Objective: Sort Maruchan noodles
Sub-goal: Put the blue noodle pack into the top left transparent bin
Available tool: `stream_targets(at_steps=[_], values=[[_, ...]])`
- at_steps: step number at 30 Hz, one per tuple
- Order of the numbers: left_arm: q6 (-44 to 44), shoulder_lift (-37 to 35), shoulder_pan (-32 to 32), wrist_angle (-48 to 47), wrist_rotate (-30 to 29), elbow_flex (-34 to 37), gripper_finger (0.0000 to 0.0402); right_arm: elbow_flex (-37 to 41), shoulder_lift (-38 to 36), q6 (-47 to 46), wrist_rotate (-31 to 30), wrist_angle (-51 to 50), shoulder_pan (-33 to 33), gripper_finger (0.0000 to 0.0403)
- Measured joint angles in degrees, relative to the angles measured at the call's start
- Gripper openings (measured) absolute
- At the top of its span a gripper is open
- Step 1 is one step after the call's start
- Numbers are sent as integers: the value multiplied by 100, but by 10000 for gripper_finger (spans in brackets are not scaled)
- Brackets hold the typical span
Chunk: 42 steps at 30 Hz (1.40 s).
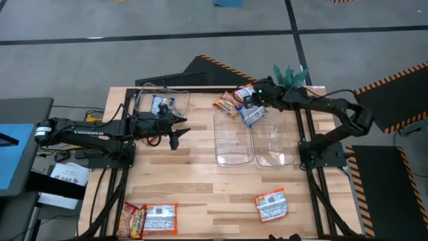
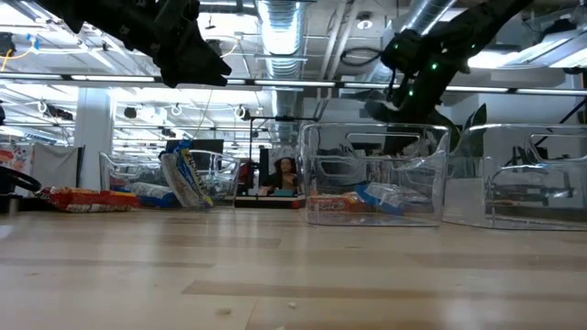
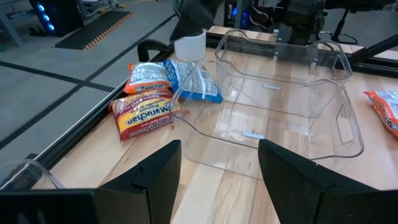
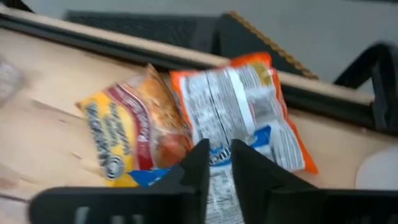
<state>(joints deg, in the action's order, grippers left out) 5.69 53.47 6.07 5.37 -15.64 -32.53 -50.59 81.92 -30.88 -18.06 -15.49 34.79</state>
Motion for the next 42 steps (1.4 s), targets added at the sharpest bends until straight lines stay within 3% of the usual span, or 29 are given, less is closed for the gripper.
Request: stream_targets(at_steps=[9,13,21,42], values=[[4,0,0,-55,0,0,204,2,691,-703,230,-92,269,215],[9,0,0,-55,0,0,204,2,744,-1038,396,-241,433,252],[13,0,0,-52,0,0,204,2,744,-1294,288,-625,522,260],[-24,0,0,-50,0,0,204,282,873,-1585,421,46,416,255]])
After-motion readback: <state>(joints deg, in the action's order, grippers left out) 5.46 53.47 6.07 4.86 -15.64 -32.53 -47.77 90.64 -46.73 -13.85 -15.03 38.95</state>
